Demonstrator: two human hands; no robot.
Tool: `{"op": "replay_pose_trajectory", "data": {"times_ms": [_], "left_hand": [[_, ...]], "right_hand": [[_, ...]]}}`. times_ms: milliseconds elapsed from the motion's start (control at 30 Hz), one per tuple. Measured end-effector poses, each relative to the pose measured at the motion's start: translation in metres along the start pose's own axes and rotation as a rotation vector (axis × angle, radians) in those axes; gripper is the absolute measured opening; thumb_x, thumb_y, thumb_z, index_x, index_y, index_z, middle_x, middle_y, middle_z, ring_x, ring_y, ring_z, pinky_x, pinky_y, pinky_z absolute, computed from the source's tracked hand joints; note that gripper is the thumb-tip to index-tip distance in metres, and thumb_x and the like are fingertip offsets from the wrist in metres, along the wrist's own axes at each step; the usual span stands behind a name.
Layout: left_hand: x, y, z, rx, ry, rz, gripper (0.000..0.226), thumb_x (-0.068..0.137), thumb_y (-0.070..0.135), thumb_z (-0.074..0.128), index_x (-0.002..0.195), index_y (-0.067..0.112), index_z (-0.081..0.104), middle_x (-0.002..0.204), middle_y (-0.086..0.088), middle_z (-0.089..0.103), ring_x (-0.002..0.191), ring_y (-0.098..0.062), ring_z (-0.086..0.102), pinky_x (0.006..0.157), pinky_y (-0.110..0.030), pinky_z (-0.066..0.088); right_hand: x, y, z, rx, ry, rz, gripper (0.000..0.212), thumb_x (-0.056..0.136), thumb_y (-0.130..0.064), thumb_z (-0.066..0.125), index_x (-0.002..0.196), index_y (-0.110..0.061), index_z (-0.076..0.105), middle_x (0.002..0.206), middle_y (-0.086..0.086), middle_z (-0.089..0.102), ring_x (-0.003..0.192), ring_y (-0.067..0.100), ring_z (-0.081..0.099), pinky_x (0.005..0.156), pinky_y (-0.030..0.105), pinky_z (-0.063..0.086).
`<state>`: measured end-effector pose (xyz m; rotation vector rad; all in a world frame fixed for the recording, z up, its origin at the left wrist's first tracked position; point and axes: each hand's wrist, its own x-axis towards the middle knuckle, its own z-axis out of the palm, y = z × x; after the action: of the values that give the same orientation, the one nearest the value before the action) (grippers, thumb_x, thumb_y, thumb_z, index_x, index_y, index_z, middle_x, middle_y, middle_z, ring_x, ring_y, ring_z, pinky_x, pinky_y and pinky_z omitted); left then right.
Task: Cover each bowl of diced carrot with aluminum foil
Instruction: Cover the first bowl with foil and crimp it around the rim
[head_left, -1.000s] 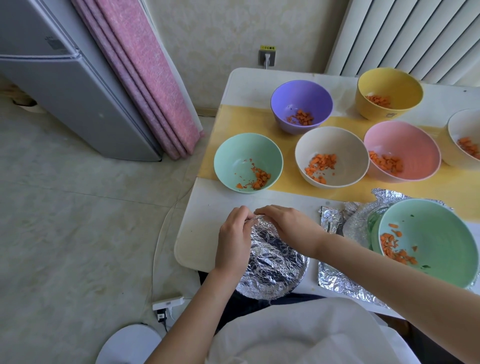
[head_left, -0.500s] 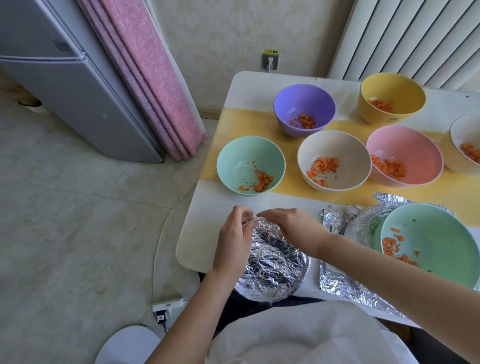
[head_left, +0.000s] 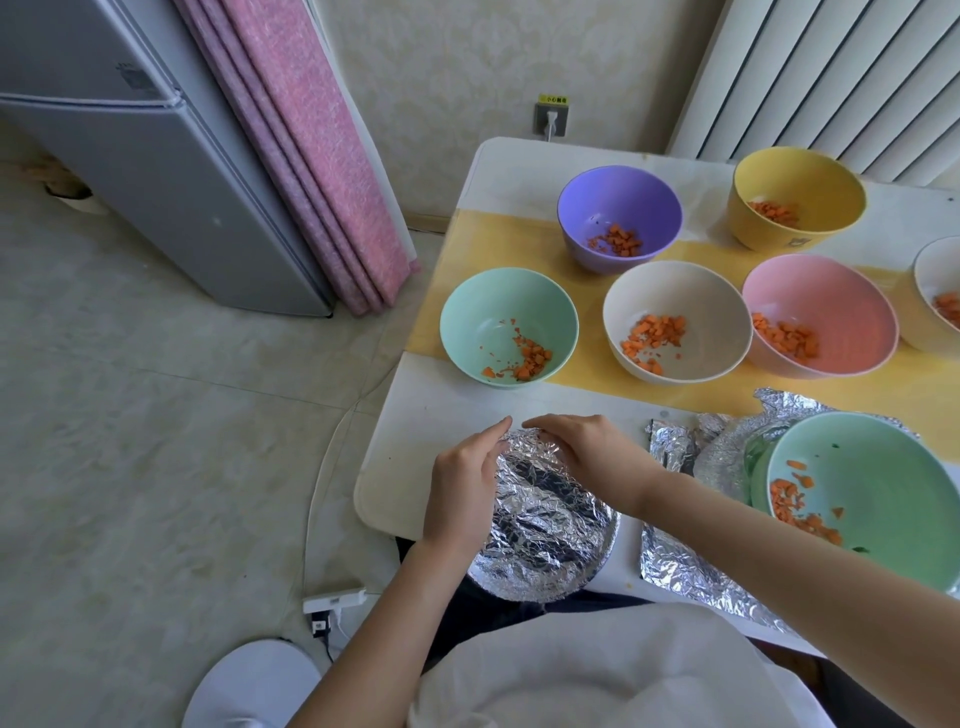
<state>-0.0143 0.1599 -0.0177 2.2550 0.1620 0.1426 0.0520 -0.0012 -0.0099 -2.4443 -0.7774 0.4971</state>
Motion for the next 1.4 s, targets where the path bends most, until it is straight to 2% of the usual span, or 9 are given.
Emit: {"op": "replay_pose_trajectory", "data": {"times_ms": [133, 267, 400, 533, 700, 833, 1000, 1200, 1400], "left_hand": [[-0.002, -0.003, 0.0, -0.015, 0.015, -0.018, 0.038, 0.089, -0.009, 0.051, 0.124, 0.006, 0.059, 0.113, -0.009, 0.067, 0.097, 0.005, 0.056, 0.087, -0.003, 0.042], [-0.004, -0.003, -0.002, -0.037, 0.035, -0.044, 0.037, 0.089, -0.008, 0.051, 0.122, 0.006, 0.06, 0.112, -0.007, 0.067, 0.096, 0.005, 0.058, 0.089, -0.009, 0.045], [-0.005, -0.005, -0.001, -0.026, 0.042, -0.045, 0.036, 0.089, -0.008, 0.054, 0.121, 0.004, 0.06, 0.112, -0.009, 0.067, 0.099, 0.017, 0.046, 0.084, 0.005, 0.034], [-0.004, -0.006, -0.001, -0.024, 0.036, -0.058, 0.036, 0.089, -0.007, 0.054, 0.123, 0.005, 0.058, 0.111, -0.011, 0.067, 0.098, 0.018, 0.044, 0.081, 0.008, 0.032], [-0.004, -0.008, -0.001, -0.005, 0.067, -0.152, 0.034, 0.092, 0.001, 0.054, 0.125, 0.005, 0.057, 0.116, -0.01, 0.065, 0.098, 0.001, 0.054, 0.079, 0.008, 0.031], [-0.007, -0.019, -0.001, -0.021, 0.001, -0.311, 0.035, 0.096, 0.011, 0.05, 0.131, 0.006, 0.052, 0.125, -0.009, 0.061, 0.113, -0.017, 0.057, 0.087, -0.008, 0.035], [-0.003, -0.022, -0.003, -0.038, -0.083, -0.295, 0.039, 0.097, 0.015, 0.047, 0.136, 0.01, 0.047, 0.132, -0.003, 0.055, 0.121, -0.016, 0.051, 0.09, -0.01, 0.033], [0.005, -0.017, -0.001, 0.019, -0.083, -0.256, 0.031, 0.099, 0.008, 0.04, 0.123, 0.01, 0.06, 0.087, -0.004, 0.063, 0.079, -0.013, 0.054, 0.066, -0.008, 0.034], [0.001, -0.013, -0.001, 0.052, -0.032, -0.248, 0.027, 0.097, 0.003, 0.041, 0.111, 0.002, 0.064, 0.089, -0.019, 0.067, 0.077, -0.024, 0.058, 0.066, -0.003, 0.034]], "right_hand": [[0.002, -0.004, -0.003, -0.038, -0.013, -0.015, 0.046, 0.089, 0.004, 0.046, 0.131, -0.015, 0.053, 0.12, 0.004, 0.065, 0.11, 0.021, 0.06, 0.092, 0.028, 0.042], [0.005, -0.015, -0.002, -0.042, -0.012, -0.088, 0.037, 0.099, -0.015, 0.042, 0.136, -0.014, 0.046, 0.132, 0.004, 0.056, 0.119, 0.021, 0.053, 0.098, 0.029, 0.04], [0.009, -0.015, 0.002, -0.098, -0.039, -0.079, 0.043, 0.091, -0.002, 0.048, 0.131, -0.016, 0.05, 0.123, 0.003, 0.062, 0.108, 0.024, 0.059, 0.087, 0.032, 0.045], [0.013, -0.011, 0.004, -0.118, -0.047, -0.096, 0.044, 0.089, 0.0, 0.048, 0.129, -0.015, 0.052, 0.12, 0.003, 0.063, 0.105, 0.024, 0.06, 0.085, 0.033, 0.046], [0.008, -0.007, 0.007, 0.063, 0.047, 0.014, 0.033, 0.1, -0.023, 0.039, 0.13, -0.013, 0.05, 0.124, 0.006, 0.06, 0.108, 0.026, 0.059, 0.09, 0.032, 0.044], [0.007, 0.001, 0.007, 0.067, 0.023, 0.104, 0.031, 0.1, -0.023, 0.042, 0.125, -0.012, 0.057, 0.117, 0.007, 0.066, 0.106, 0.027, 0.06, 0.088, 0.031, 0.041], [0.014, 0.001, 0.009, 0.054, -0.011, 0.132, 0.032, 0.1, -0.024, 0.042, 0.125, -0.012, 0.058, 0.119, 0.006, 0.065, 0.109, 0.025, 0.06, 0.091, 0.029, 0.042], [0.027, -0.001, 0.008, -0.015, -0.057, 0.116, 0.028, 0.099, -0.019, 0.045, 0.121, -0.013, 0.061, 0.114, 0.008, 0.067, 0.106, 0.026, 0.059, 0.085, 0.026, 0.038], [0.03, -0.002, 0.009, -0.179, -0.099, 0.083, 0.018, 0.094, -0.011, 0.046, 0.103, -0.011, 0.063, 0.092, 0.013, 0.068, 0.088, 0.033, 0.059, 0.064, 0.029, 0.033]]}}
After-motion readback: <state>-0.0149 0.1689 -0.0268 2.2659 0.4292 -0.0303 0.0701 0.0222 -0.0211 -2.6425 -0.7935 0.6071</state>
